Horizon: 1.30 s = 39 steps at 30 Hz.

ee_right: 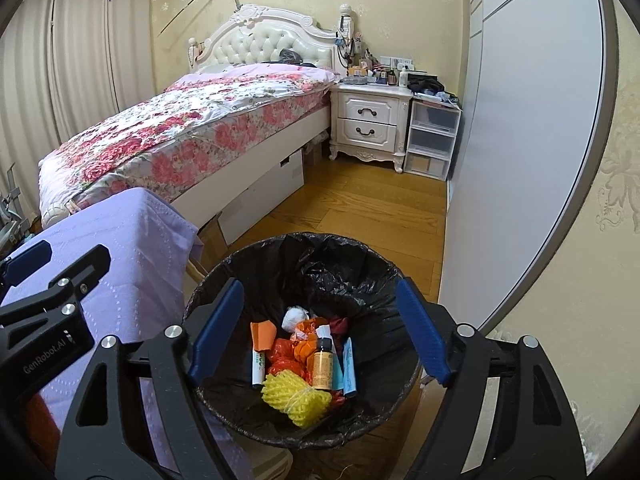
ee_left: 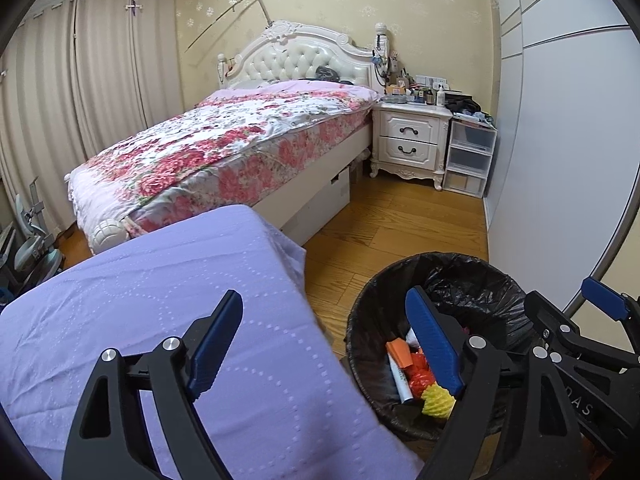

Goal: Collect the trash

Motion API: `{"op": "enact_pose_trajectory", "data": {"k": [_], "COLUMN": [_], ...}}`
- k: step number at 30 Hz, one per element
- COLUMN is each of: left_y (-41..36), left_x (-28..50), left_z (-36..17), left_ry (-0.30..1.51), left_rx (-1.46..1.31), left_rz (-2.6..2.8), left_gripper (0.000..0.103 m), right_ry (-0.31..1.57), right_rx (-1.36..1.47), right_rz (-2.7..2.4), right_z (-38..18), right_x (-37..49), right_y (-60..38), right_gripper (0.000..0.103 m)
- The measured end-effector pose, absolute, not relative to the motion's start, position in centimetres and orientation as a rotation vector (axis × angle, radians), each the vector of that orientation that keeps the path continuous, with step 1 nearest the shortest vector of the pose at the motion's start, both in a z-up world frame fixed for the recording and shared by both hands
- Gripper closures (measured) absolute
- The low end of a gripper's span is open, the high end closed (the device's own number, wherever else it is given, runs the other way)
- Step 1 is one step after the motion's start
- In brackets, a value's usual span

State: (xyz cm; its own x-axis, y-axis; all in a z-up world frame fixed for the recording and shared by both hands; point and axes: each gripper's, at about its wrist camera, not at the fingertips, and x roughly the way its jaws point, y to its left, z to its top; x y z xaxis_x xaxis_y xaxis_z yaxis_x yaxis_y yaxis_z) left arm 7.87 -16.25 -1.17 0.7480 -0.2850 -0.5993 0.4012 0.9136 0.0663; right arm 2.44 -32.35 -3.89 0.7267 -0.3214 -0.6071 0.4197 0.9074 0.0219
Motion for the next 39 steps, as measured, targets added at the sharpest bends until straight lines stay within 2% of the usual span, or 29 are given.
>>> {"op": "enact_pose_trajectory", "data": {"k": [8, 20, 39], "left_y": [-12.3, -7.1, -3.6], "left_x": [6.0, 1.7, -1.7], "left_z": [-0.9, 0.1, 0.9], "left_ry": [0.641, 0.615, 0.582], "left_rx": [0.157, 0.119, 0.083], "left_rz": [-0.334, -0.28, -0.232], "left_gripper": [0.019, 0.019, 0.019], "right_ry": [0.634, 0.612, 0.534], "right_rx": [0.151, 0.13, 0.066], "right_rz": [-0.375, -0.334, -0.283], "right_z": [-3.9, -3.2, -0.4], "right_x": [0.2, -3.4, -7.1], "right_y": [-29.8, -26.5, -22.7], "right_gripper": [0.021, 0.02, 0.019]}}
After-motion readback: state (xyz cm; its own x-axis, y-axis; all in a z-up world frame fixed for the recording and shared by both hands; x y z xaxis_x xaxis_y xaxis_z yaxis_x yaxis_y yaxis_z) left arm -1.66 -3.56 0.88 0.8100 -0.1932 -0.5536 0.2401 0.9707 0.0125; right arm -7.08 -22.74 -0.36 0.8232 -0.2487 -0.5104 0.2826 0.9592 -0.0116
